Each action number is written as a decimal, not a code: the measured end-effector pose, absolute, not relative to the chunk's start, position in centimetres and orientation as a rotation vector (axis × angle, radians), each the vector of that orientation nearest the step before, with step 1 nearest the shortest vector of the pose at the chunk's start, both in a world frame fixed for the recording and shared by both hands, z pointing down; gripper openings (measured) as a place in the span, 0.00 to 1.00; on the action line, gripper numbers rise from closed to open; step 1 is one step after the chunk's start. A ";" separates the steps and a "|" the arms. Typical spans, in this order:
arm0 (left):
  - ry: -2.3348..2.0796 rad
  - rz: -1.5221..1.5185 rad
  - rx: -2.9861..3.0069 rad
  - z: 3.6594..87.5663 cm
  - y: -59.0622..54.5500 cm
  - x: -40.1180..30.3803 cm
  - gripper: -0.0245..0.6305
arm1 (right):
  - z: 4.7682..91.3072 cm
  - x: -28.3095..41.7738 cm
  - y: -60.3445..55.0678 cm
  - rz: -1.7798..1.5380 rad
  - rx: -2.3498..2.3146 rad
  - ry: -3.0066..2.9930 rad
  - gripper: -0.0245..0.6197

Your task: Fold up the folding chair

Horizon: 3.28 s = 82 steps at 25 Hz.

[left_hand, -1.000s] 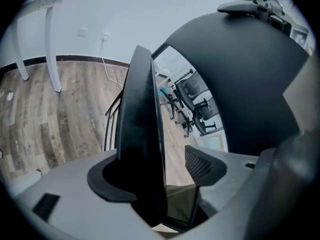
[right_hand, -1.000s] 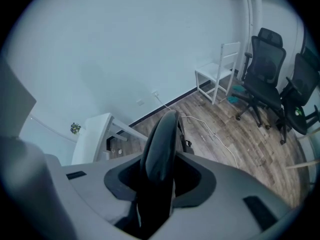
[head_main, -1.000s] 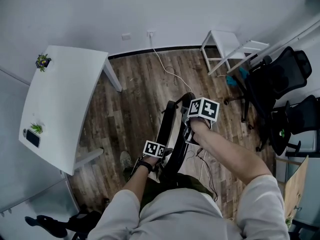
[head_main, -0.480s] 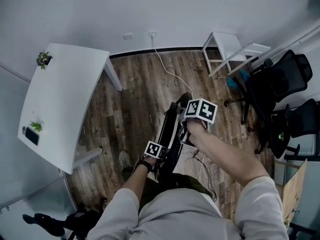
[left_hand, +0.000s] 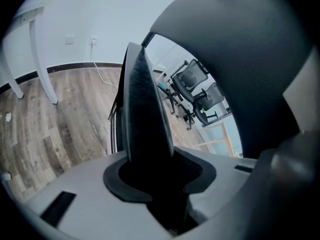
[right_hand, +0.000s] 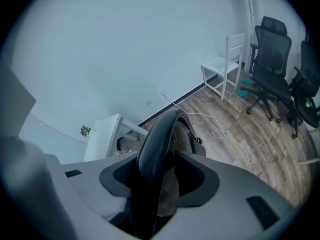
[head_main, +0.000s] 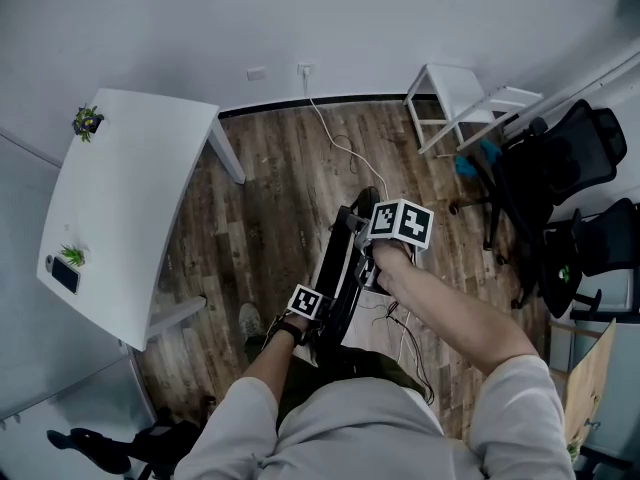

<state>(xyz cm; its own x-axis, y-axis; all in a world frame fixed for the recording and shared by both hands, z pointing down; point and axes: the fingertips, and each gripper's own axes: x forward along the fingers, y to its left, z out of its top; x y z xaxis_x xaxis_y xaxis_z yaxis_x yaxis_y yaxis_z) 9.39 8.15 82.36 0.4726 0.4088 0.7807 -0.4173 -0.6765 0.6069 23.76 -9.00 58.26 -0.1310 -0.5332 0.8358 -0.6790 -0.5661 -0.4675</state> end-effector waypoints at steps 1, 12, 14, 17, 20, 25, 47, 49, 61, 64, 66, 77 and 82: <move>-0.015 1.296 1.918 82.5 8.0 9.3 0.26 | 58.2 23.6 -9.1 1.803 1.964 -1.420 0.37; -0.002 1.282 1.916 82.6 7.6 9.2 0.26 | 55.6 21.9 -8.3 1.804 1.610 -1.654 0.50; -0.002 1.283 1.917 82.5 7.6 9.1 0.26 | 54.8 22.3 -8.0 1.782 1.569 -1.671 0.51; -0.003 1.281 1.918 82.5 7.3 8.9 0.26 | 53.4 23.1 -7.9 1.710 1.496 -1.714 0.52; 0.008 1.268 1.900 82.3 7.5 8.8 0.26 | 52.1 23.6 -8.0 1.534 1.309 -1.825 0.54; -0.006 1.275 1.901 82.4 7.1 8.6 0.26 | 51.3 23.8 -8.6 0.953 0.850 -2.001 0.55; 0.006 1.249 1.867 81.6 8.2 9.3 0.26 | 58.7 23.2 -8.1 -0.207 0.009 -1.713 0.58; -0.003 1.245 1.875 81.6 8.2 9.4 0.26 | 59.6 23.3 -8.0 -0.253 -0.026 -1.686 0.57; -0.009 1.243 1.862 81.3 8.5 9.8 0.26 | 62.5 23.5 -8.1 -0.569 -0.215 -1.561 0.39; -0.011 1.241 1.858 81.2 8.5 9.8 0.26 | 62.6 23.4 -8.1 -0.627 -0.248 -1.542 0.37; -0.010 1.242 1.851 81.1 8.6 9.8 0.26 | 62.8 23.3 -8.0 -0.660 -0.270 -1.532 0.37; -0.065 1.222 1.856 81.5 7.7 9.3 0.29 | 62.7 23.5 -7.6 -0.707 -0.355 -1.528 0.27; -0.064 1.171 1.863 81.5 7.0 9.5 0.38 | 62.9 23.3 -7.8 -0.705 -0.377 -1.523 0.25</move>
<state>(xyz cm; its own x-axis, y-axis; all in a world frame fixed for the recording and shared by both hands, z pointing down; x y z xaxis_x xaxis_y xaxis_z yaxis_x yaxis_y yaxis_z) 9.53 6.97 81.49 0.5488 0.3906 0.7391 -0.4685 -0.5885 0.6589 23.30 -7.76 62.86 -0.0935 -0.1829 0.9787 0.6283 0.7517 0.2005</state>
